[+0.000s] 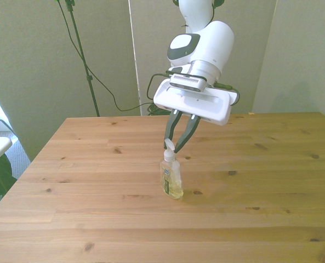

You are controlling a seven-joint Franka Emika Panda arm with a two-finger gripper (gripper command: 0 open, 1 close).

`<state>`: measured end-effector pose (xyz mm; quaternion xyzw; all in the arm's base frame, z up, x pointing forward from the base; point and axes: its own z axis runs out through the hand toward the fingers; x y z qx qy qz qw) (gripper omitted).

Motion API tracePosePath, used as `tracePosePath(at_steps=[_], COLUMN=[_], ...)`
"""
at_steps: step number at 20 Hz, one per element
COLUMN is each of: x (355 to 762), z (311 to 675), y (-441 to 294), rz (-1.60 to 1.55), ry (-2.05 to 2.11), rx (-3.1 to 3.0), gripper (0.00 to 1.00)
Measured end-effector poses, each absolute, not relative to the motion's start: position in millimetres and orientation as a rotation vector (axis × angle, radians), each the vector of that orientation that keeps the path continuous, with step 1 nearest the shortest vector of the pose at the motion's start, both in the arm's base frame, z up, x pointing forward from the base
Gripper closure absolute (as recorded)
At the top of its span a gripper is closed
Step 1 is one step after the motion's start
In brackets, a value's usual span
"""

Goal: Stand the sanitizer

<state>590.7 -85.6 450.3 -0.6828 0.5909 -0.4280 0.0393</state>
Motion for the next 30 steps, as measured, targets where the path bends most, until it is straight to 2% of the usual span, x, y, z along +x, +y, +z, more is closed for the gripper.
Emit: tracePosePath(at_steps=[8,13,17,22,30], x=[581.7,573.2,558.4,521.6,439.0], z=[426.0,429.3,445.2,458.7,464.4], y=[-84.0,-78.4,-73.9,-79.8,-99.8], rz=[-1.226,-1.09,-0.971,-0.779,-0.49], ry=[1.843,1.821,1.794,1.709,1.585], rx=[-2.153,-2.243,-2.336,-2.482,-2.665], gripper=[0.0,0.0,0.0,0.0,0.0])
